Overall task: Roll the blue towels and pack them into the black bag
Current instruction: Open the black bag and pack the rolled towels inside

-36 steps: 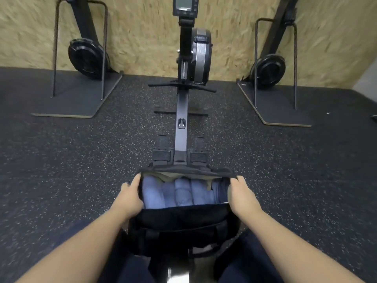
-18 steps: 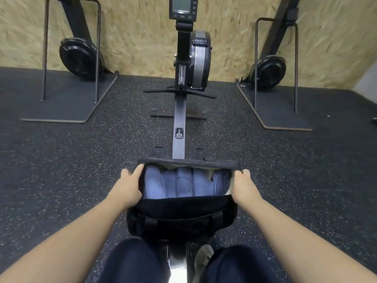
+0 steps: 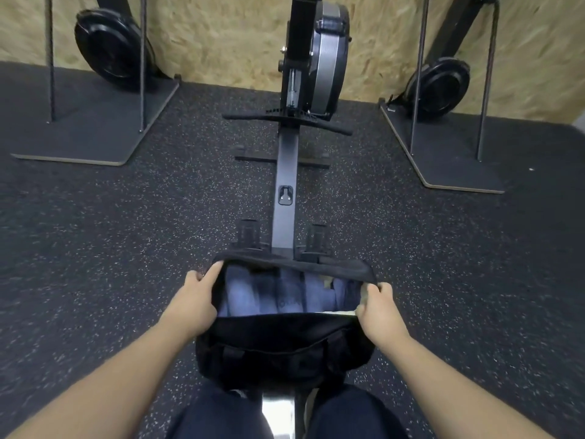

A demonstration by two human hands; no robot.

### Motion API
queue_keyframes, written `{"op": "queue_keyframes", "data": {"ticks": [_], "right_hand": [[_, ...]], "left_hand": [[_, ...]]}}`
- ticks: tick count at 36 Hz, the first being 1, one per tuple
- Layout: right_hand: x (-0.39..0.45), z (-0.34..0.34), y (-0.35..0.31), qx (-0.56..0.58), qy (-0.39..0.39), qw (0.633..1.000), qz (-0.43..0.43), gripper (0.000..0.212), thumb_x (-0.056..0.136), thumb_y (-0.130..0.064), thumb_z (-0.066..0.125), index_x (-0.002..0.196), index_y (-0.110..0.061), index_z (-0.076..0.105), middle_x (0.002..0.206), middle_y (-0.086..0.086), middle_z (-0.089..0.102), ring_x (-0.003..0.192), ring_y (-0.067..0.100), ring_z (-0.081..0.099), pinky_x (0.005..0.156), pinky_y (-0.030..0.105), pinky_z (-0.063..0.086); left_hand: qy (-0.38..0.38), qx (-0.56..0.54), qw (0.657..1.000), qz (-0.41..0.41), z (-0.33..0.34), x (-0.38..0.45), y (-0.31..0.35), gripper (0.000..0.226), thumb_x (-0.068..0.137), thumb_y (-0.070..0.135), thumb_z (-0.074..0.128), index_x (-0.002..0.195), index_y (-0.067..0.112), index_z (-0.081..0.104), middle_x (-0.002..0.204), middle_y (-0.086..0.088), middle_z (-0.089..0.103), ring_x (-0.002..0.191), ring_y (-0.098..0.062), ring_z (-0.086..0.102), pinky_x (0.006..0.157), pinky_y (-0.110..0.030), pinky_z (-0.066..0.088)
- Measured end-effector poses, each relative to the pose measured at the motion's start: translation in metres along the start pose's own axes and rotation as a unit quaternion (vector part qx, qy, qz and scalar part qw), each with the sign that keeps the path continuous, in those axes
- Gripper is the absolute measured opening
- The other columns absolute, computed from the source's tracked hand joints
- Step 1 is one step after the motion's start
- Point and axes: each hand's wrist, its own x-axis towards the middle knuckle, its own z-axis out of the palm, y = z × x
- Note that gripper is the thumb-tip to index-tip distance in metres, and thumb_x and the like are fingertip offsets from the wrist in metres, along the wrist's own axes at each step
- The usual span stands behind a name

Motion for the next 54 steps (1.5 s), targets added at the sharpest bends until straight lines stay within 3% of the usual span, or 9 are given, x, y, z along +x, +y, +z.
{"op": "queue_keyframes", "data": {"ticks": [6,11,17,21,25,31,42,47,54], "right_hand": [[0.007,-0.006,-0.011,-0.003,0.002,1.000,-0.028,0.019,0.092,-0.009,0.040,0.105,-0.008,0.053,0.131,0.004,0.033,0.079,0.026,0.058,0.073,0.033,0.045],[0.005,-0.001,-0.027,-0.123,0.033,0.992,-0.026,0.044,0.090,-0.014,0.048,0.133,-0.020,0.050,0.137,0.008,0.035,0.118,0.028,0.039,0.094,0.036,0.040],[-0.002,0.033,-0.085,-0.106,0.067,0.939,-0.319,0.047,0.052,-0.007,0.081,0.096,-0.020,0.072,0.113,0.009,0.064,0.091,0.034,0.062,0.068,0.041,0.054],[-0.001,0.064,-0.141,-0.030,-0.092,0.898,-0.428,0.046,0.091,-0.008,0.053,0.136,-0.011,0.051,0.149,0.009,0.039,0.136,0.029,0.037,0.108,0.043,0.037],[-0.003,0.097,-0.168,-0.111,-0.156,0.900,-0.392,0.063,0.102,-0.032,0.039,0.153,-0.010,0.010,0.162,0.002,0.001,0.148,0.018,0.001,0.118,0.036,0.008],[-0.015,0.143,-0.176,-0.156,-0.278,0.893,-0.316,0.065,0.102,-0.029,0.028,0.152,-0.005,-0.006,0.159,0.006,-0.018,0.144,0.019,-0.022,0.120,0.036,-0.003],[0.004,0.120,-0.113,-0.132,-0.199,0.960,-0.146,0.067,0.094,-0.063,0.023,0.150,-0.041,-0.007,0.158,-0.007,-0.023,0.142,0.029,-0.027,0.113,0.056,-0.011],[0.015,0.120,-0.101,-0.123,-0.278,0.944,-0.127,0.071,0.095,-0.062,0.026,0.150,-0.039,-0.011,0.155,-0.012,-0.027,0.145,0.030,-0.019,0.117,0.052,-0.004],[0.020,0.113,-0.087,-0.122,-0.200,0.971,-0.046,0.067,0.094,-0.063,0.022,0.150,-0.041,-0.007,0.157,-0.006,-0.024,0.144,0.032,-0.020,0.115,0.056,-0.007]], "left_hand": [[0.013,-0.018,1.000,-0.010,-0.006,0.008,-0.011,0.089,0.076,-0.005,0.037,0.149,0.039,0.012,0.115,-0.006,0.034,0.093,-0.030,0.054,0.088,-0.046,0.049],[-0.005,-0.029,0.999,-0.026,-0.006,0.006,-0.019,0.091,0.076,-0.003,0.036,0.149,0.041,0.007,0.118,-0.005,0.032,0.095,-0.030,0.054,0.087,-0.046,0.049],[0.002,-0.034,0.999,0.002,0.000,0.000,-0.013,0.091,0.077,-0.007,0.036,0.151,0.036,0.006,0.108,-0.002,0.031,0.080,-0.025,0.051,0.080,-0.041,0.048],[0.002,-0.044,0.999,0.005,0.002,0.000,-0.011,0.093,0.076,-0.009,0.039,0.152,0.033,0.006,0.107,-0.004,0.032,0.082,-0.029,0.051,0.085,-0.044,0.047],[-0.002,-0.059,0.998,0.021,0.003,0.000,-0.012,0.090,0.081,-0.004,0.049,0.153,0.029,0.007,0.108,-0.005,0.033,0.087,-0.026,0.049,0.092,-0.040,0.044],[-0.015,-0.062,0.998,0.025,0.009,-0.002,-0.002,0.090,0.079,-0.006,0.038,0.153,0.031,0.001,0.105,-0.003,0.034,0.087,-0.021,0.046,0.089,-0.035,0.043],[-0.021,-0.042,0.998,0.032,0.006,-0.002,-0.007,0.093,0.077,-0.007,0.038,0.152,0.034,0.001,0.100,0.001,0.033,0.084,-0.024,0.051,0.085,-0.041,0.048],[-0.034,-0.037,0.999,0.020,0.009,-0.001,-0.001,0.091,0.080,-0.005,0.037,0.151,0.036,-0.003,0.104,0.002,0.031,0.086,-0.025,0.053,0.083,-0.043,0.049],[-0.036,-0.040,0.998,0.014,0.006,-0.001,0.000,0.091,0.081,-0.005,0.037,0.151,0.037,-0.003,0.107,0.002,0.032,0.085,-0.020,0.051,0.083,-0.040,0.050]]}}
